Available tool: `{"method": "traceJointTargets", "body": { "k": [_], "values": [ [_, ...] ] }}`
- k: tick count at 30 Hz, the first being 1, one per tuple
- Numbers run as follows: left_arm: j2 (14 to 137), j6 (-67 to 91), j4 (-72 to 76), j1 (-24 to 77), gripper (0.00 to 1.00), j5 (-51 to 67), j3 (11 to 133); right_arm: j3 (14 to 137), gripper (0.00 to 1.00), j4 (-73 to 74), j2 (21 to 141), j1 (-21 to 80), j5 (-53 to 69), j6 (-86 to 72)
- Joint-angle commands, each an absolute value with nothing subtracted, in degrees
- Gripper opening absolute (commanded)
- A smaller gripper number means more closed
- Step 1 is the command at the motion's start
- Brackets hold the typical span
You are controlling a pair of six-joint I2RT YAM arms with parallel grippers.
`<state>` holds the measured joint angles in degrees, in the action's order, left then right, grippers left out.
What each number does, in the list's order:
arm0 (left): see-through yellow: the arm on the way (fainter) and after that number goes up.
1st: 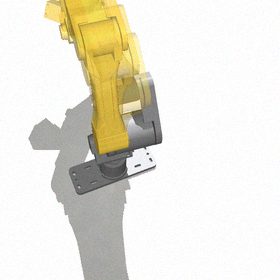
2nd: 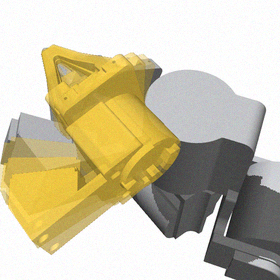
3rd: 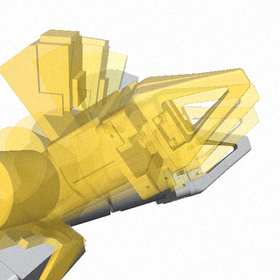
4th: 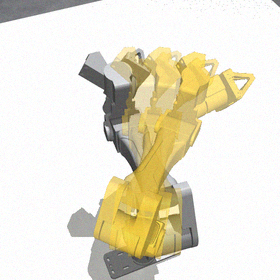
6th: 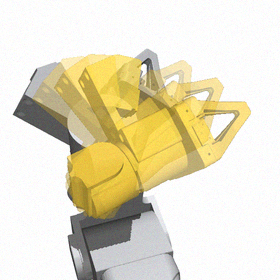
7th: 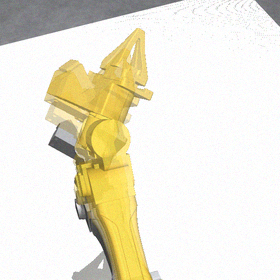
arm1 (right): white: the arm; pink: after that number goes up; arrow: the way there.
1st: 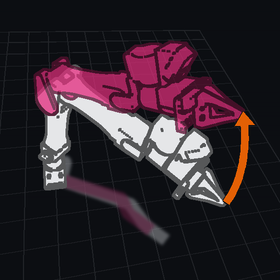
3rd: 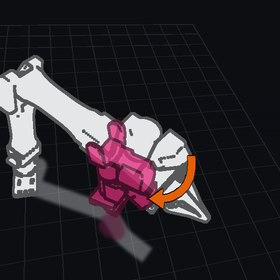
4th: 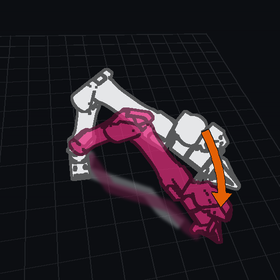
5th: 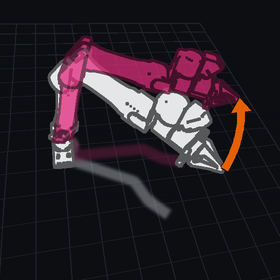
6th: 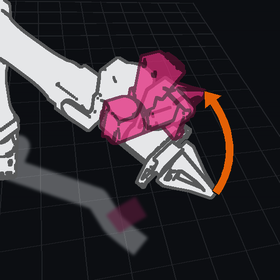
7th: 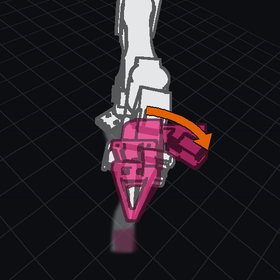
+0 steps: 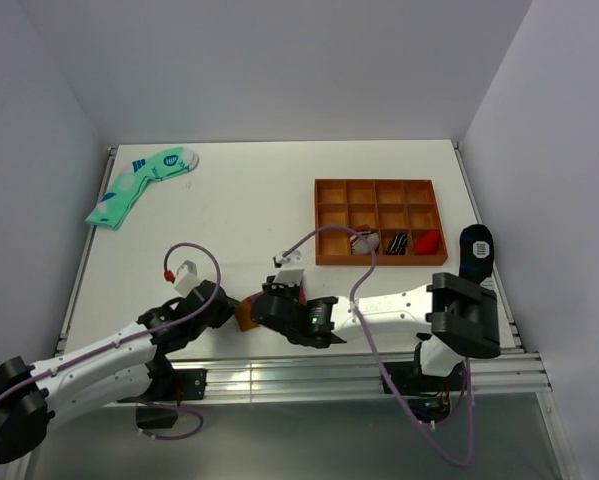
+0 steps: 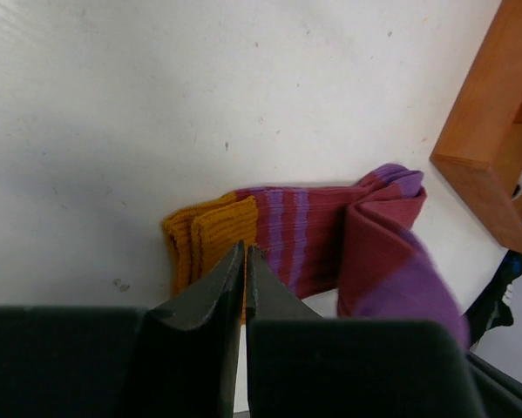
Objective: Roll the socks
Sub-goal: Fold the sock at the center of the board.
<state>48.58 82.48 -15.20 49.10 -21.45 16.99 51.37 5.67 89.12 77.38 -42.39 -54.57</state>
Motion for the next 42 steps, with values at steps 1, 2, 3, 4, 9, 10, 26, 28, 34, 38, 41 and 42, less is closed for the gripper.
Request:
{"method": "traceJointTargets", "body": {
  "k": [1, 2, 3, 4, 9, 10, 26, 28, 34, 38, 41, 42],
  "values": [
    [43.5, 83.9, -21.3, 49.1, 0.11, -25.9, 18.3, 55.1, 0.14, 0.9, 93.1, 77.7, -41.7, -53.2],
    [42.8, 83.8, -22.9, 49.1, 0.11, -26.1, 18.6, 55.5, 0.14, 0.3, 94.1, 77.6, -41.1, -53.1],
    [42.3, 83.8, -23.7, 49.1, 0.11, -26.3, 18.7, 56.2, 0.14, 0.3, 94.7, 77.7, -40.7, -52.9],
    [41.5, 83.8, -24.0, 49.1, 0.11, -26.4, 18.7, 56.5, 0.14, 0.3, 96.1, 77.7, -40.3, -52.7],
    [40.7, 84.4, -24.4, 49.1, 0.10, -25.6, 17.4, 59.8, 0.14, -0.9, 100.5, 77.7, -38.7, -52.3],
    [40.5, 84.5, -24.4, 49.2, 0.09, -25.6, 17.2, 60.2, 0.14, -0.8, 101.0, 77.7, -38.5, -52.4],
    [39.2, 84.1, -24.8, 49.2, 0.10, -25.3, 17.1, 58.9, 0.29, -3.9, 104.8, 77.6, -34.4, -52.9],
    [39.3, 84.1, -24.8, 49.1, 0.11, -25.5, 17.3, 58.4, 0.35, -4.0, 104.2, 77.8, -33.8, -52.6],
    [40.2, 83.9, -24.5, 49.2, 0.11, -25.7, 17.8, 56.8, 0.41, -4.4, 100.7, 77.8, -33.2, -52.4],
    [40.5, 83.2, -23.7, 49.1, 0.13, -25.5, 18.2, 54.7, 0.53, -4.1, 96.4, 77.8, -33.7, -52.4],
    [40.9, 82.2, -23.1, 49.1, 0.14, -25.5, 19.4, 53.5, 0.56, -3.2, 92.6, 77.7, -34.7, -52.6],
    [41.2, 81.9, -23.1, 49.1, 0.15, -25.8, 19.9, 53.4, 0.56, -2.6, 91.8, 77.7, -35.1, -52.7]
  ]
}}
